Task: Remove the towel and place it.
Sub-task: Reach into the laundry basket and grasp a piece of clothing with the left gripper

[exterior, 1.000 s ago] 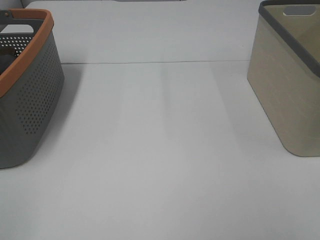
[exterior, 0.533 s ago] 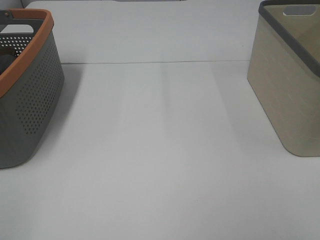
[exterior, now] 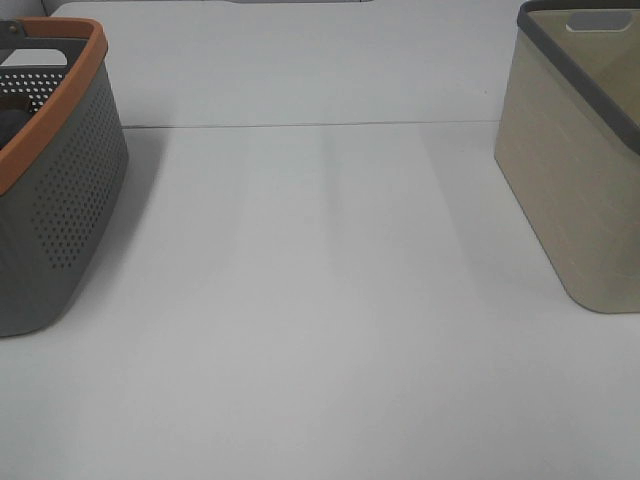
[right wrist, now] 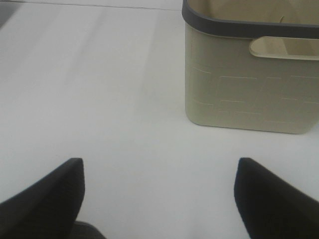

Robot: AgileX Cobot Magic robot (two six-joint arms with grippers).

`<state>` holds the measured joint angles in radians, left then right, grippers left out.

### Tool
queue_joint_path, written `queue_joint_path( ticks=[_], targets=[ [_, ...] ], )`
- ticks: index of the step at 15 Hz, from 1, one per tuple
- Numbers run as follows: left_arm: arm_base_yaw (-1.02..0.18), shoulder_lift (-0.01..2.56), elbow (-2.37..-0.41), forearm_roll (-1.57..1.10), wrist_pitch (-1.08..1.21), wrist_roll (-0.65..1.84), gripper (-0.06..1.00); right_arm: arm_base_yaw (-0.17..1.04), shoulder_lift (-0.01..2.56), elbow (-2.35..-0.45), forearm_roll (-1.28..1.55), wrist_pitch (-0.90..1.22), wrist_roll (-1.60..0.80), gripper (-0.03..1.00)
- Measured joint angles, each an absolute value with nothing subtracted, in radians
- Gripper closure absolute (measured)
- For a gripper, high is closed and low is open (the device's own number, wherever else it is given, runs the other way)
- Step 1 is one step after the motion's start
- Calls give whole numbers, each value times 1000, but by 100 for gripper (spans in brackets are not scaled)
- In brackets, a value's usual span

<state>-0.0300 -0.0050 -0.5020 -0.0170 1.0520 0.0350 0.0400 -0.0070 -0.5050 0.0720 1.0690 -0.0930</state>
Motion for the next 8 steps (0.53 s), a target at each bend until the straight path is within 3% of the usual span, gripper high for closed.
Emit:
queue_joint_path(
  ticks=[8],
  targets=[
    [-30,-5,-502,-17,1052,35,12,40,-7,-505,72,1069,-93,19]
  ],
)
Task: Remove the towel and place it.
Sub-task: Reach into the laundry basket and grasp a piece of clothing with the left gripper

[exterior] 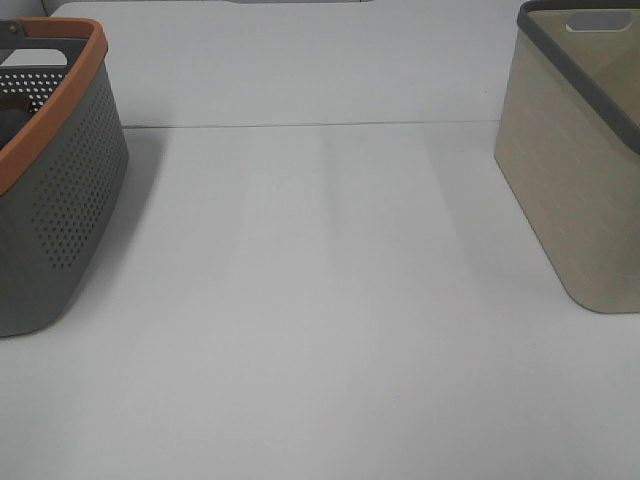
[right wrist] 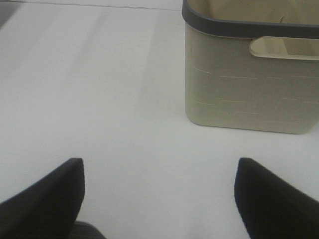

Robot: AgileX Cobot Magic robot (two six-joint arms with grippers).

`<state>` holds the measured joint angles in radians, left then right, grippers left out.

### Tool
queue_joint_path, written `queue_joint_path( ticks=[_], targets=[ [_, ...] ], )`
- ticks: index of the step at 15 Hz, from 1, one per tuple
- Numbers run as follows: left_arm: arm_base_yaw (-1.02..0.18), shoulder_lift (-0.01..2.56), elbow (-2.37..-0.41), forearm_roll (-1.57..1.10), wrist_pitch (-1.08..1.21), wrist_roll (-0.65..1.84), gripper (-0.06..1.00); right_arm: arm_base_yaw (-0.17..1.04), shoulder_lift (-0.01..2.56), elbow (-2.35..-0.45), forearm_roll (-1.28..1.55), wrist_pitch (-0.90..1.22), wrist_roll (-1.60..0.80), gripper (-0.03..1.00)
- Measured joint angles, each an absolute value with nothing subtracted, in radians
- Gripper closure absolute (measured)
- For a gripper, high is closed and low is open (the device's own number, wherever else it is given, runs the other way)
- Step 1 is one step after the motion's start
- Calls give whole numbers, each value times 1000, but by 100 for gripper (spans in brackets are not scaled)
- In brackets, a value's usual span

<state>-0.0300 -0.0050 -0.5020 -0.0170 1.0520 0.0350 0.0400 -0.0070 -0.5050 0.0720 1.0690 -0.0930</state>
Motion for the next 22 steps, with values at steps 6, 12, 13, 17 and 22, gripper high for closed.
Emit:
queue_joint_path(
  ticks=[6,12,13,17,22],
  targets=[
    [-30,-5,-502,-17,1052,35,12,40,-7,-505,72,1069,-93,19],
    [-30,-5,-502,-17,1052,35,12,40,-7,-505,72,1069,-93,19],
    [-30,-5,-502,-17,1052,35,12,40,-7,-505,72,1069,-93,19],
    [-30,-5,-502,-17,1052,35,12,40,-7,-505,72,1069,-93,19],
    [-30,-5,-502,-17,1052,35,12,40,-7,-505,72,1069,-93,19]
  ],
)
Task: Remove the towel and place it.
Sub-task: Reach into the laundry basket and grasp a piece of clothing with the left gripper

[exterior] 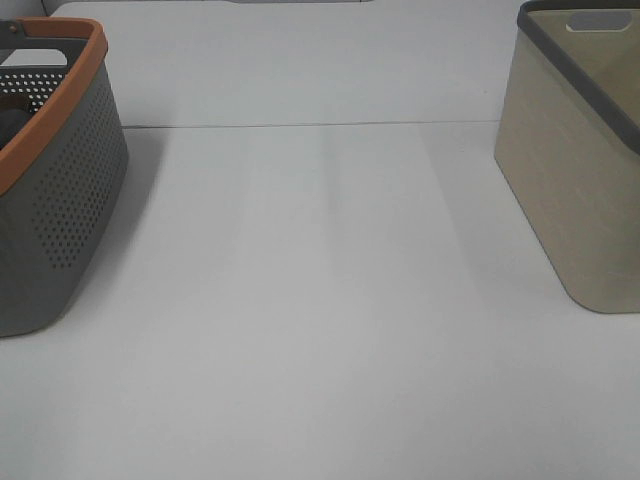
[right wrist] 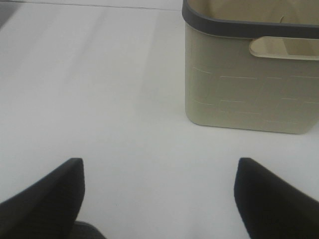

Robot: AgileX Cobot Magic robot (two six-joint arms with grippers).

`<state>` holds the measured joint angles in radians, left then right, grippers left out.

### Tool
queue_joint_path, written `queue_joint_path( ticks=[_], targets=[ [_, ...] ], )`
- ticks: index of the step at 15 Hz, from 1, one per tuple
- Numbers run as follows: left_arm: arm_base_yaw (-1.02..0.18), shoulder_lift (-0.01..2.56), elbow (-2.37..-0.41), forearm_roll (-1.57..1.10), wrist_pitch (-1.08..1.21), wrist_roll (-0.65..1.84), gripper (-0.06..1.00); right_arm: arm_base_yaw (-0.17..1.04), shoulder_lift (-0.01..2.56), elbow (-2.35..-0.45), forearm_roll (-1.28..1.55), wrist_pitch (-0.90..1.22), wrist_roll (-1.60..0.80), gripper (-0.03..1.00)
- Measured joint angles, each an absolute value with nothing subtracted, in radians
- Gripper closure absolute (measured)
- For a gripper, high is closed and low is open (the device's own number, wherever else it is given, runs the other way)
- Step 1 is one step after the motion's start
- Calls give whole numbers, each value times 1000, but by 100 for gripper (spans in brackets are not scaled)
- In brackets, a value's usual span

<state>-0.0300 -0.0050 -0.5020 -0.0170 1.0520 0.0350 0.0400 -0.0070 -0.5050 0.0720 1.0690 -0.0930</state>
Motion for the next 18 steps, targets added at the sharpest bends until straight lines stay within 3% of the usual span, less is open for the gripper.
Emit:
queue_joint_path(
  ticks=[8,12,18],
  targets=[
    [-30,5,-502,-14,1052,35,13,40,-7,-505,72,1069,-93,19],
    [-30,232,-514,49,1035,-37,18,40,-7,-505,72,1069,-93,19],
    [-30,585,-646,190,700,-244,24,40,-7,-505,72,1069,-93,19]
  ],
)
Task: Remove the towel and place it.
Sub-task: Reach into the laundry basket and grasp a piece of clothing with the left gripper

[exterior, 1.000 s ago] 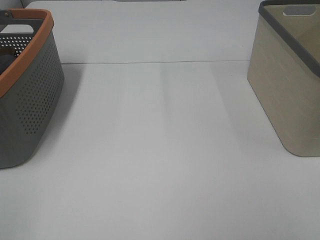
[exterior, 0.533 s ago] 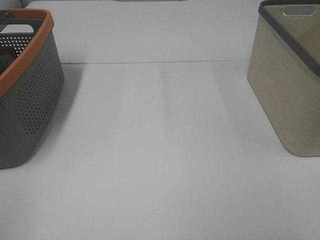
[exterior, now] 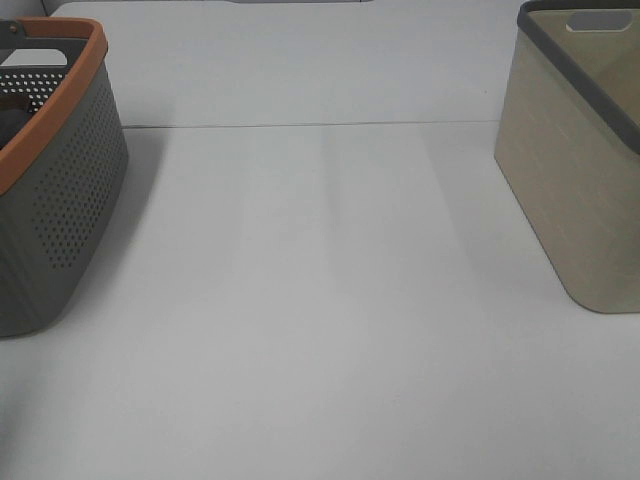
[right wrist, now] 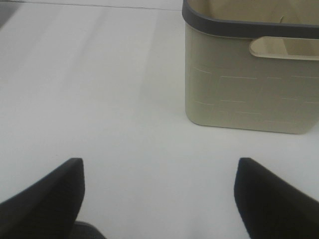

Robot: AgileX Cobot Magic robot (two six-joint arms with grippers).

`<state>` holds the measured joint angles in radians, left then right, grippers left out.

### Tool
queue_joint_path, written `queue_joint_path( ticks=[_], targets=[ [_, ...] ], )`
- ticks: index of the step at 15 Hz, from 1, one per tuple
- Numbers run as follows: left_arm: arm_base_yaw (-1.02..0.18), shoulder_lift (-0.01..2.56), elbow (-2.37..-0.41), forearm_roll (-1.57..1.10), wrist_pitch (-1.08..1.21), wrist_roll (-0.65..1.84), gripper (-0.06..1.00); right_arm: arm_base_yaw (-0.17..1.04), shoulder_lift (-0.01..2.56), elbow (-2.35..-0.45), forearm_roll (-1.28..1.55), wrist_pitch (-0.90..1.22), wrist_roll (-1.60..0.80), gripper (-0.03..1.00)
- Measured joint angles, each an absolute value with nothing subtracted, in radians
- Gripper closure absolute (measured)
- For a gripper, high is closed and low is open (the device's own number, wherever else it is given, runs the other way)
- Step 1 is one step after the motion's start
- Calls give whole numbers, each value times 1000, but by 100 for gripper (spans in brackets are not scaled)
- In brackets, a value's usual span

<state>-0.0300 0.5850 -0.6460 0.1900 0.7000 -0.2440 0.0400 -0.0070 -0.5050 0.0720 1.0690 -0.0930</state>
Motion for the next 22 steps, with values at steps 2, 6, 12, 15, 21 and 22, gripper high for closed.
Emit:
queue_joint_path(
  ticks=[2,6,12,15,21,22],
  targets=[
    [-30,690,-701,203,642,-283,24,40,-7,-505,72,1069,-93,19],
    [-30,983,-893,242,603,-311,24,40,-7,-505,72,1069,-93,19],
    [-30,1366,-1152,466,633,-531,24,40,-7,-505,72,1069,-93,19],
    [-30,1524,-1282,495,722,-543,24,40,-7,-505,72,1069,-93,19],
    [-24,1788,-1523,514,835,-546,24,40,-7,-505,72,1069,-93,19],
    [-16,1831,-1556,514,858,-546,24,40,-7,-505,72,1069,-93,19]
  ],
)
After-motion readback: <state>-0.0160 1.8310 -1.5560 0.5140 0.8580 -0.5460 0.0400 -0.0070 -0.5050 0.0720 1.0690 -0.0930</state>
